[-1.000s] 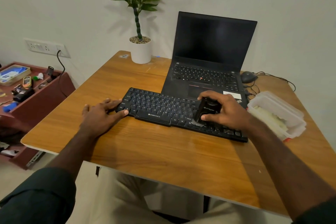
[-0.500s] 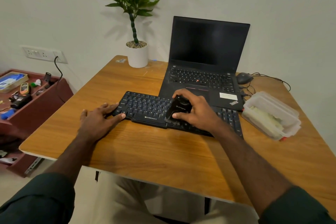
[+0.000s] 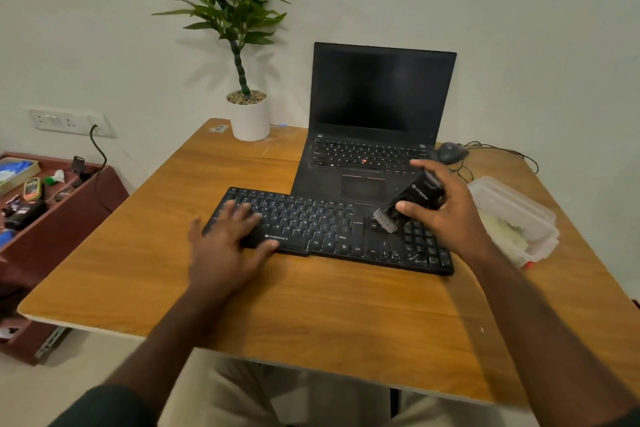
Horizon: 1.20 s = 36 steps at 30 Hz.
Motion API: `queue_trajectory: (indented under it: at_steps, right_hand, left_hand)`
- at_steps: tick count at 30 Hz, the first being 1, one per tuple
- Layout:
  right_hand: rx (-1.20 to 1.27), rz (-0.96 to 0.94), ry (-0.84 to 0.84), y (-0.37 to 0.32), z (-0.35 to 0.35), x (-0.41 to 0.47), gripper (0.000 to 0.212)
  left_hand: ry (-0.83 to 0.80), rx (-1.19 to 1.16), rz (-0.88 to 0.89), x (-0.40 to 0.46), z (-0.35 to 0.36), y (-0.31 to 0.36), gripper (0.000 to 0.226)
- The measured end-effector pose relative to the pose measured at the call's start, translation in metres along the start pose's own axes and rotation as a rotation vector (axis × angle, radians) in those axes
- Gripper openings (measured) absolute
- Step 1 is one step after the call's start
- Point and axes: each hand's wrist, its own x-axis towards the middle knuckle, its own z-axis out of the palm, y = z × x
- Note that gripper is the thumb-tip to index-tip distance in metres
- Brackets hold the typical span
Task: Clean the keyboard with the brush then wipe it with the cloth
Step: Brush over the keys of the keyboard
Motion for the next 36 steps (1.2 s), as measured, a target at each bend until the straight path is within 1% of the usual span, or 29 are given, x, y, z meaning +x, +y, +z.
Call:
queue_trajectory:
  at_steps: [2, 5, 7, 10, 14, 16, 19, 23, 26, 28, 29, 30, 33, 34, 36]
  right_hand:
    - [0.013, 0.052, 0.105, 0.003, 0.006, -0.007, 0.068]
    - [-0.057, 0.088, 0.141, 0.003, 0.02, -0.013, 0.066]
    - [-0.183, 0.078, 0.152, 0.003, 0.029, -0.015, 0.064]
    - [-0.334, 0.052, 0.156, 0.001, 0.043, -0.013, 0.065]
    - [-0.508, 0.053, 0.079, -0.003, 0.053, -0.008, 0.064]
    - [-0.556, 0.064, 0.036, -0.004, 0.052, -0.005, 0.059]
    - [-0.539, 0.109, -0.005, -0.004, 0.047, -0.004, 0.05]
    - [-0.529, 0.121, -0.045, -0.006, 0.046, -0.012, 0.044]
    - [-0.51, 0.122, -0.13, -0.013, 0.043, -0.017, 0.04]
    - [-0.489, 0.163, -0.195, -0.013, 0.034, -0.017, 0.038]
    - [-0.45, 0.192, -0.184, -0.012, 0.029, -0.015, 0.038]
    - [-0.393, 0.218, -0.125, -0.011, 0.025, -0.013, 0.038]
    - [-0.233, 0.236, 0.169, -0.01, 0.019, -0.006, 0.039]
    - [-0.232, 0.215, 0.216, -0.011, 0.022, -0.002, 0.039]
    - [-0.296, 0.16, 0.21, -0.013, 0.03, 0.006, 0.041]
  left_hand:
    - [-0.082, -0.001, 0.119, 0.006, 0.015, 0.036, 0.08]
    - [-0.191, 0.081, 0.241, 0.02, 0.03, 0.075, 0.091]
    - [-0.222, 0.093, 0.25, 0.024, 0.04, 0.082, 0.094]
    - [-0.214, 0.057, 0.222, 0.023, 0.049, 0.08, 0.093]
    - [-0.198, 0.058, 0.237, 0.022, 0.053, 0.078, 0.091]
    - [-0.207, 0.05, 0.224, 0.022, 0.052, 0.079, 0.091]
    - [-0.19, 0.059, 0.226, 0.022, 0.052, 0.079, 0.09]
    - [-0.203, 0.083, 0.225, 0.023, 0.053, 0.079, 0.091]
    - [-0.223, 0.093, 0.22, 0.023, 0.052, 0.081, 0.093]
    - [-0.24, 0.089, 0.213, 0.022, 0.05, 0.082, 0.093]
    - [-0.246, 0.085, 0.209, 0.022, 0.049, 0.082, 0.091]
    - [-0.256, 0.087, 0.205, 0.022, 0.048, 0.082, 0.089]
    - [-0.278, 0.101, 0.199, 0.023, 0.047, 0.083, 0.087]
    - [-0.279, 0.101, 0.198, 0.022, 0.047, 0.083, 0.088]
    - [-0.273, 0.101, 0.2, 0.022, 0.048, 0.082, 0.093]
